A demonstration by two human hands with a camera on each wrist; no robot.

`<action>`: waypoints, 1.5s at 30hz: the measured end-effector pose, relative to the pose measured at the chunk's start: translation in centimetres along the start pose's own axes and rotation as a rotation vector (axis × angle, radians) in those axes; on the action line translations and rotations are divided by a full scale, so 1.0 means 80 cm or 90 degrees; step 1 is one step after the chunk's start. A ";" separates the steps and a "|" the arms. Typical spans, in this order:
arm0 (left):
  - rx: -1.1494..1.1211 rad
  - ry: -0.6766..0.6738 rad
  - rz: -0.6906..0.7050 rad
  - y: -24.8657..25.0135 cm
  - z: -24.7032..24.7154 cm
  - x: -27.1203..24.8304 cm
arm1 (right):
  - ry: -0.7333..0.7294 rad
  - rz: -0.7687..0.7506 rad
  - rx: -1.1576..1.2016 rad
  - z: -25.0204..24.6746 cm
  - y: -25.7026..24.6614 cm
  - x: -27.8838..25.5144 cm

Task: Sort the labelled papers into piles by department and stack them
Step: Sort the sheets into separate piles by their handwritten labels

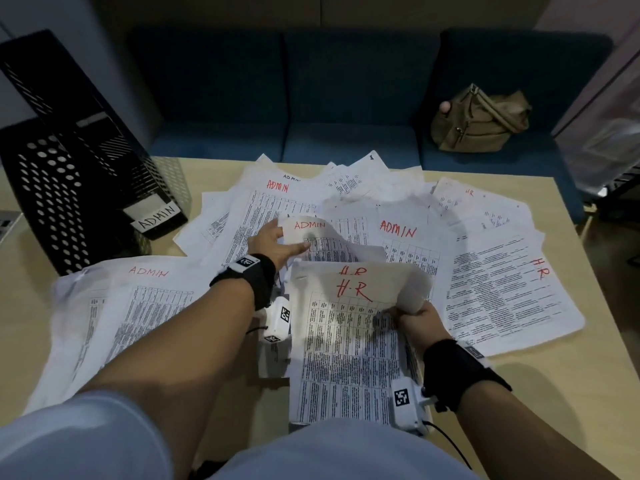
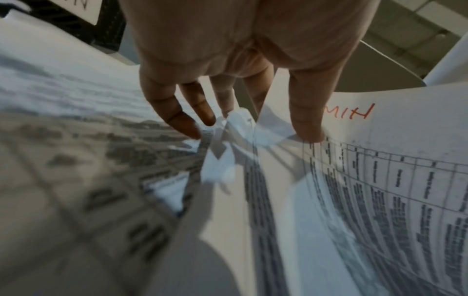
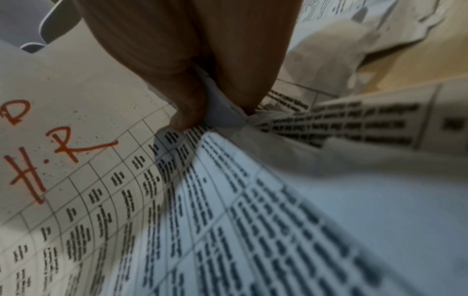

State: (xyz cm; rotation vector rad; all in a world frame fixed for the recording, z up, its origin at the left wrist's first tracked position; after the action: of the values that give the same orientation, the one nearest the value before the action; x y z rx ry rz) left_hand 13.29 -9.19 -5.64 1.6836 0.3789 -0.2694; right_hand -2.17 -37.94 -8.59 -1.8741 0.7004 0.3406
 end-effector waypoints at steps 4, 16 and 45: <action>0.031 0.022 -0.003 0.025 0.002 -0.008 | 0.005 -0.007 0.007 -0.001 -0.002 -0.003; 0.281 -0.158 0.371 0.058 0.057 -0.132 | 0.029 -0.003 0.037 -0.001 0.006 0.000; 0.002 0.107 0.130 0.027 -0.017 -0.119 | 0.025 -0.052 -0.004 0.001 -0.032 -0.025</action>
State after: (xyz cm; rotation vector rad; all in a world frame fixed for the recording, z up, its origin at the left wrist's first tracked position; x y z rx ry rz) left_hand 5.34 -9.02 0.25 1.7387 0.3277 0.0229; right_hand -2.14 -36.56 -5.63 -1.9136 0.6475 0.2533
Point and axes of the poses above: each hand's wrist, its own x-axis towards the middle knuckle, its own z-axis out of the palm, y = z × x, the point moved 8 cm from there along x, towards the middle knuckle, and after that the axes turned 15 degrees about -x, right-handed, at the moved point
